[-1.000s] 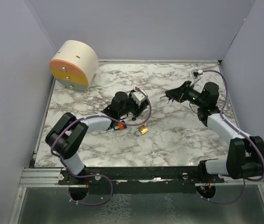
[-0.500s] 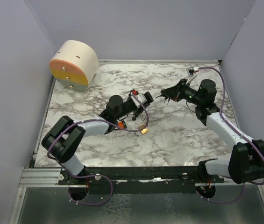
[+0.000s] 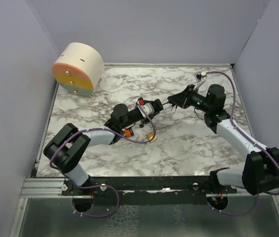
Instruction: Unlock with the key
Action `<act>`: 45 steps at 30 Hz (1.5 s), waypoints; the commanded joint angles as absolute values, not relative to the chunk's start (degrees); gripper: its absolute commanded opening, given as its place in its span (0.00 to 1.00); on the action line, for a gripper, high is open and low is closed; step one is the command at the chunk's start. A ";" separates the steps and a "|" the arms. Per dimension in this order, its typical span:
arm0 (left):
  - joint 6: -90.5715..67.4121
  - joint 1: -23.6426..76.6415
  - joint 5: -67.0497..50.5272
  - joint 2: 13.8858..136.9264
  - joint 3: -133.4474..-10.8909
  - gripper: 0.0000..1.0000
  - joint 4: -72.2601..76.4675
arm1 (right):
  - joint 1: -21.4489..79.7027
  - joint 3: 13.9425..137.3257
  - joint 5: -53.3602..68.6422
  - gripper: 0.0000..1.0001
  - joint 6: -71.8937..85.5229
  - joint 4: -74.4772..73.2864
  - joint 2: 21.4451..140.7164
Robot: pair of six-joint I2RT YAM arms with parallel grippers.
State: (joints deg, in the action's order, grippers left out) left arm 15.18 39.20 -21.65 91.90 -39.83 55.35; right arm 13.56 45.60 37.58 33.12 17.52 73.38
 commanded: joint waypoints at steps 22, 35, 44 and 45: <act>17.47 40.25 -26.09 88.23 -39.68 0.00 64.19 | 16.06 48.38 33.64 0.01 31.64 17.14 72.72; 18.21 40.21 -23.55 88.74 -41.89 0.00 64.25 | 16.79 49.54 33.16 0.01 29.94 15.07 73.02; 17.90 40.25 -21.19 89.35 -42.71 0.00 64.25 | 17.12 49.81 32.85 0.01 29.38 14.26 72.95; 17.80 40.25 -20.92 89.30 -42.78 0.00 64.25 | 17.18 49.83 32.79 0.01 29.36 14.16 72.87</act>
